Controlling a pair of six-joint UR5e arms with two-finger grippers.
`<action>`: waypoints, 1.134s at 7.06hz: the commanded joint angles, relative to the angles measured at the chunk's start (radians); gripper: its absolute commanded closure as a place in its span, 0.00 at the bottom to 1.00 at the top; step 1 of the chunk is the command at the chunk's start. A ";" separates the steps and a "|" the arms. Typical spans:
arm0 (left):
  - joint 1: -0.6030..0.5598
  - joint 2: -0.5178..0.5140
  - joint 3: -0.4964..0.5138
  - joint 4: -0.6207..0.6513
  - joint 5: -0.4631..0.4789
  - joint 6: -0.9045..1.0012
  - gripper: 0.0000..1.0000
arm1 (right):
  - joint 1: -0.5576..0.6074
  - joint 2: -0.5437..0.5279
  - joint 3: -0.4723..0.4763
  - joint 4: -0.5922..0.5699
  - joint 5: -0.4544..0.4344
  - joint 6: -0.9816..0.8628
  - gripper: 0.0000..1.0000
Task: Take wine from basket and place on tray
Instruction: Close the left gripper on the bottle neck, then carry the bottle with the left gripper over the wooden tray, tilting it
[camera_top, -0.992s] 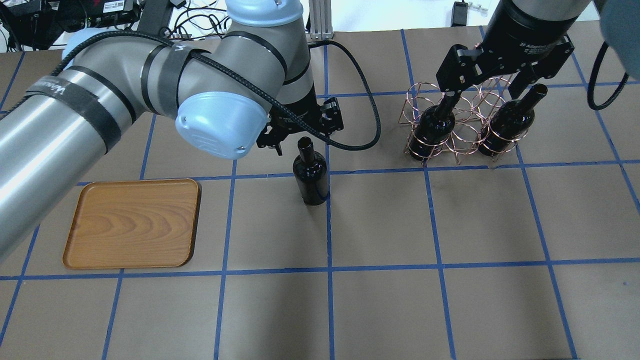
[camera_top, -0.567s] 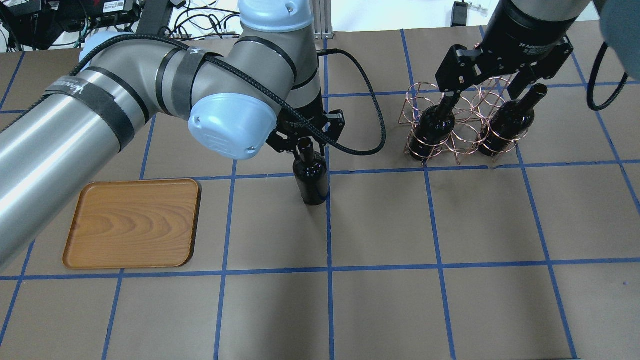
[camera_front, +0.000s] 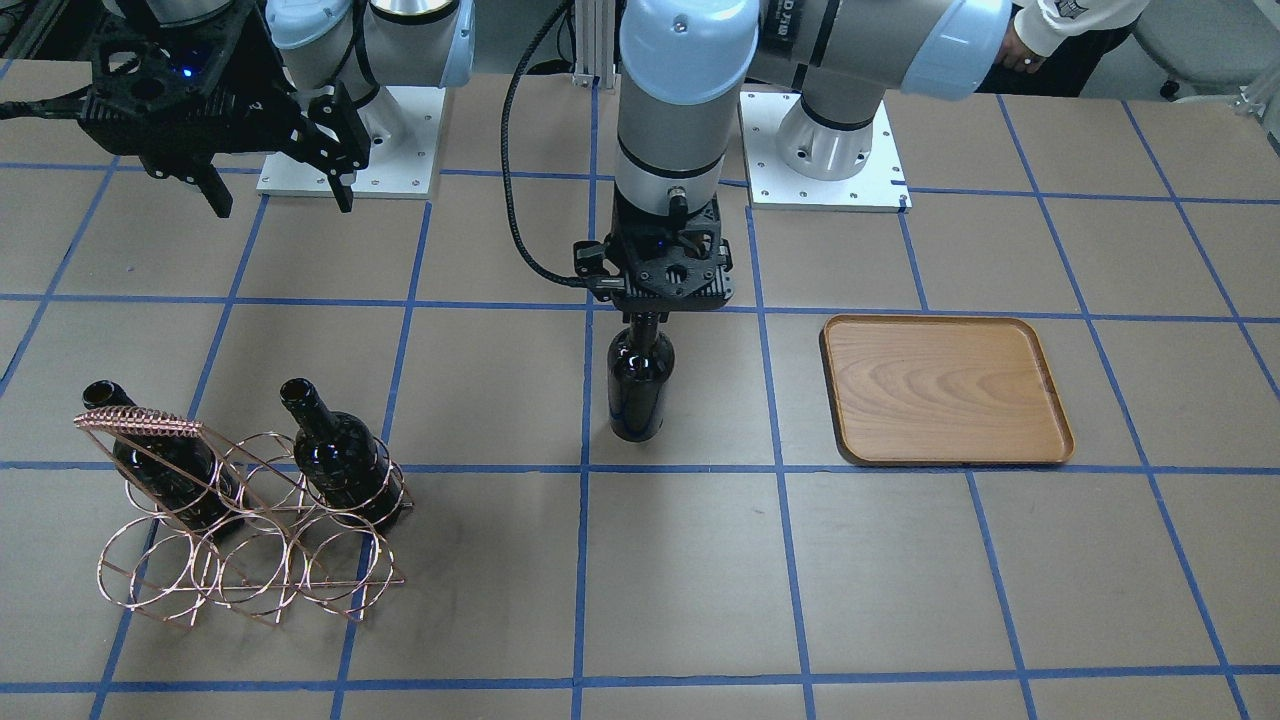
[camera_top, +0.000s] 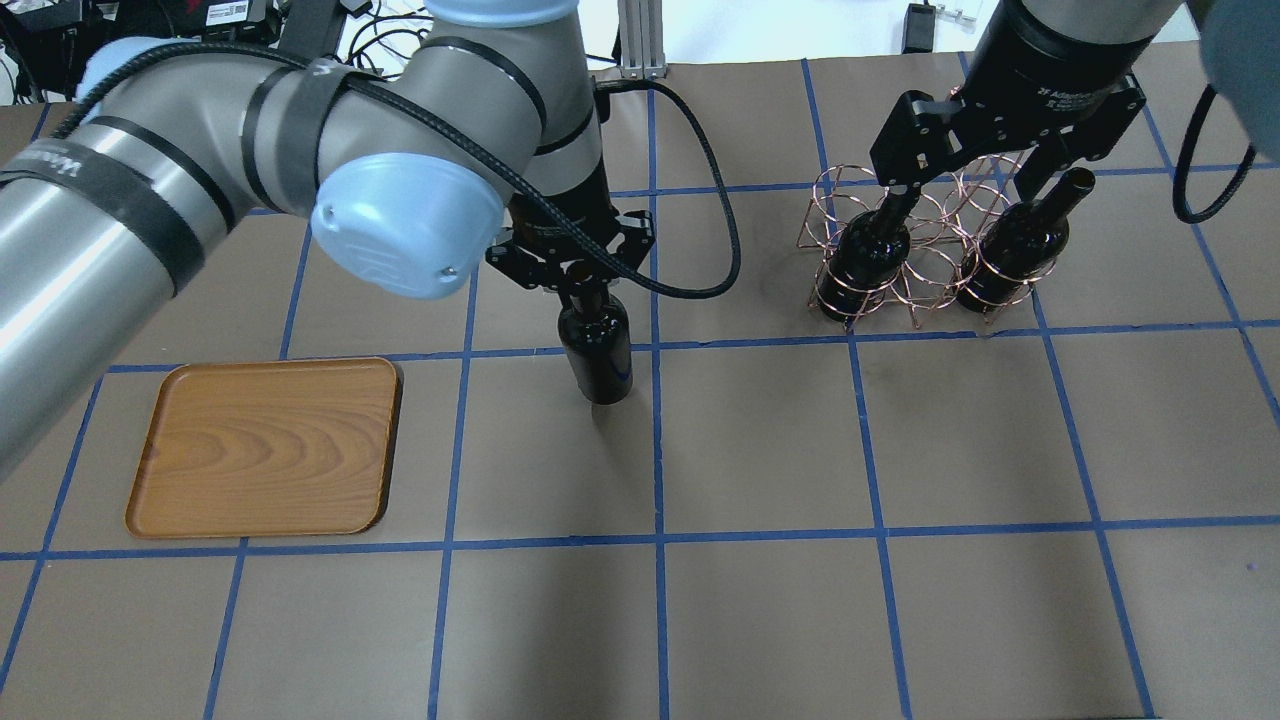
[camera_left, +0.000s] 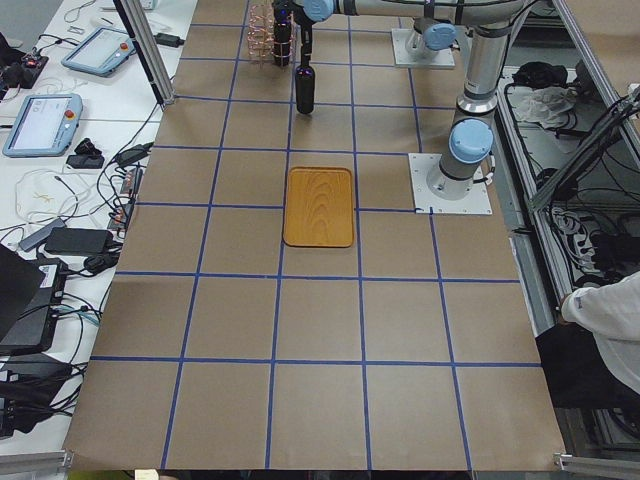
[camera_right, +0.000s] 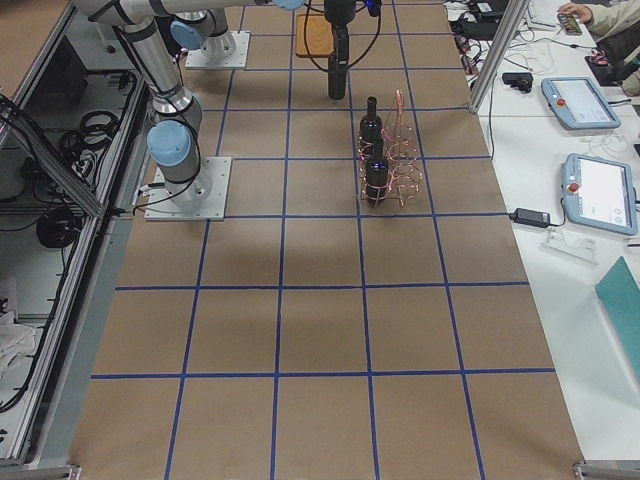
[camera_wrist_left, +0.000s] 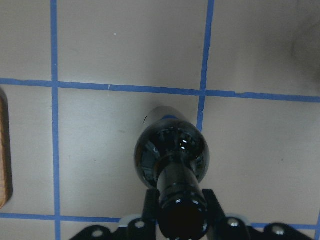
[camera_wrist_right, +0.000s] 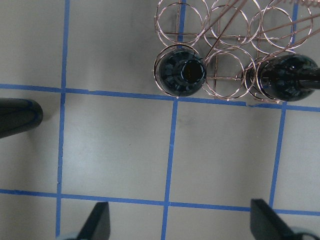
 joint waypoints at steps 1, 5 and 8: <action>0.144 0.049 0.019 -0.058 0.005 0.176 1.00 | 0.000 -0.002 0.000 0.002 0.002 0.002 0.00; 0.434 0.115 -0.006 -0.147 0.081 0.604 1.00 | 0.000 -0.002 0.000 0.007 -0.003 -0.001 0.00; 0.679 0.203 -0.128 -0.161 0.063 0.762 1.00 | 0.000 0.000 0.000 0.005 -0.004 -0.002 0.00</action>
